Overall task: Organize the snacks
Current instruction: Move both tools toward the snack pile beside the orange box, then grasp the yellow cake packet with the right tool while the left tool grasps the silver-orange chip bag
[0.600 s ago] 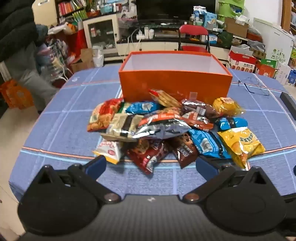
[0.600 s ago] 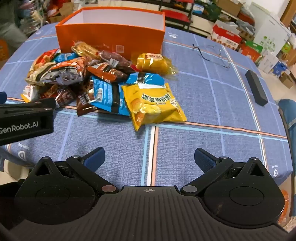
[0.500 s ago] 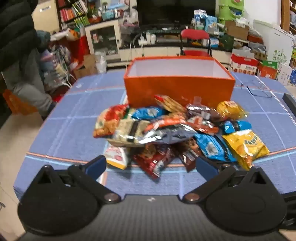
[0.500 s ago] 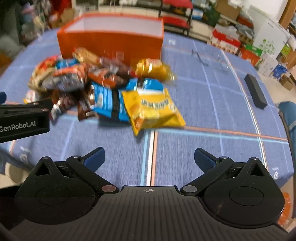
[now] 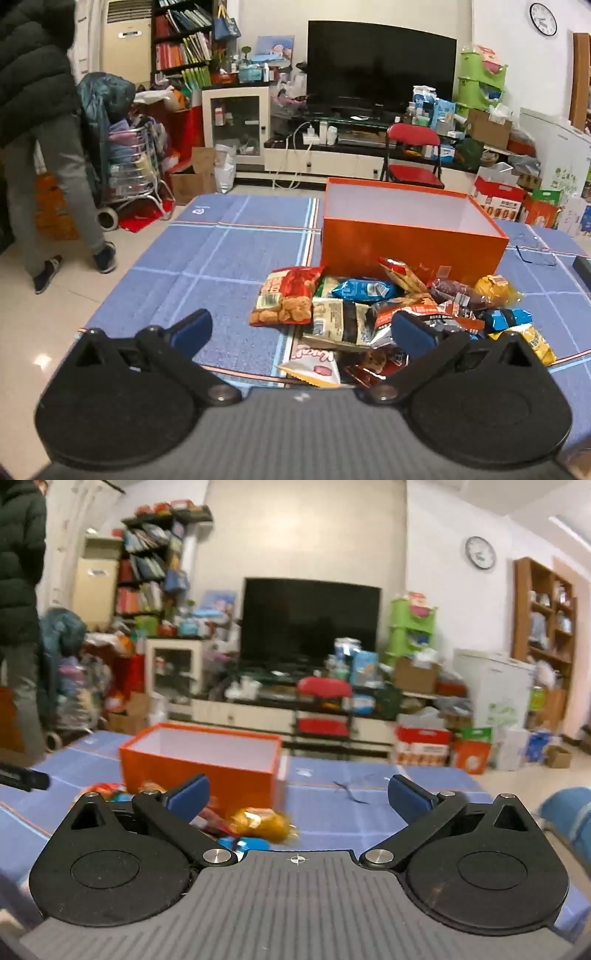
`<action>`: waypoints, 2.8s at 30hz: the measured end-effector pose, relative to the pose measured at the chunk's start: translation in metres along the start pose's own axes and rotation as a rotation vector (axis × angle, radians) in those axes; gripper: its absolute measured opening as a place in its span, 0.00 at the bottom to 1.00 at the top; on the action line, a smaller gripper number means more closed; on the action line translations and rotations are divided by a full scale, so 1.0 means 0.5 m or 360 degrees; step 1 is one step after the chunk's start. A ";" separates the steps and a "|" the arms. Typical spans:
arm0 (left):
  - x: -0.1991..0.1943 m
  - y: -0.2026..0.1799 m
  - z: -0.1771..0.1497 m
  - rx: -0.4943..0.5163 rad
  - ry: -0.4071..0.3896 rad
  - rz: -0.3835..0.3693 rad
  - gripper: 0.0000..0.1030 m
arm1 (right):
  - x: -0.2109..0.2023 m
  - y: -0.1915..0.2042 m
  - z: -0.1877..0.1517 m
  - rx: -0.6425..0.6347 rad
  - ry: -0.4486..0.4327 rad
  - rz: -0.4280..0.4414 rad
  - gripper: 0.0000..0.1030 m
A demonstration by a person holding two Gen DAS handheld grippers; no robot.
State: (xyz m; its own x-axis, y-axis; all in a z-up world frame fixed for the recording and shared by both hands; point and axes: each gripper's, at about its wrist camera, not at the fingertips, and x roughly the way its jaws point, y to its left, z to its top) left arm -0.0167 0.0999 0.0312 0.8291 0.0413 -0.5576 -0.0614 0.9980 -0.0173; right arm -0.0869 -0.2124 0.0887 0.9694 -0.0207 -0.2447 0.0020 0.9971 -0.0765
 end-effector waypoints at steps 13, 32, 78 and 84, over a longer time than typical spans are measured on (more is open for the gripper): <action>0.048 0.092 0.018 -0.0146 -0.0022 -0.0037 1.00 | -0.002 0.034 0.044 -0.0127 -0.0248 0.0213 0.93; 0.163 0.034 -0.021 -0.0081 0.0109 -0.0173 1.00 | 0.194 0.018 -0.109 -0.0154 0.0077 0.0224 0.93; 0.189 -0.125 -0.013 -0.0059 0.0104 -0.0352 0.99 | 0.407 0.016 -0.239 -0.0046 0.0906 0.0330 0.78; 0.216 -0.149 -0.022 -0.0103 0.0116 -0.0389 0.99 | 0.404 0.013 -0.245 -0.0044 0.0893 0.0337 0.85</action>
State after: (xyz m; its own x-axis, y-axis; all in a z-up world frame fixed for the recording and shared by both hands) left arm 0.0712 0.0296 -0.0368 0.7817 -0.2066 -0.5885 0.0984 0.9726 -0.2107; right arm 0.0787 -0.2189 -0.0795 0.6704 0.1347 -0.7296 -0.1907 0.9816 0.0060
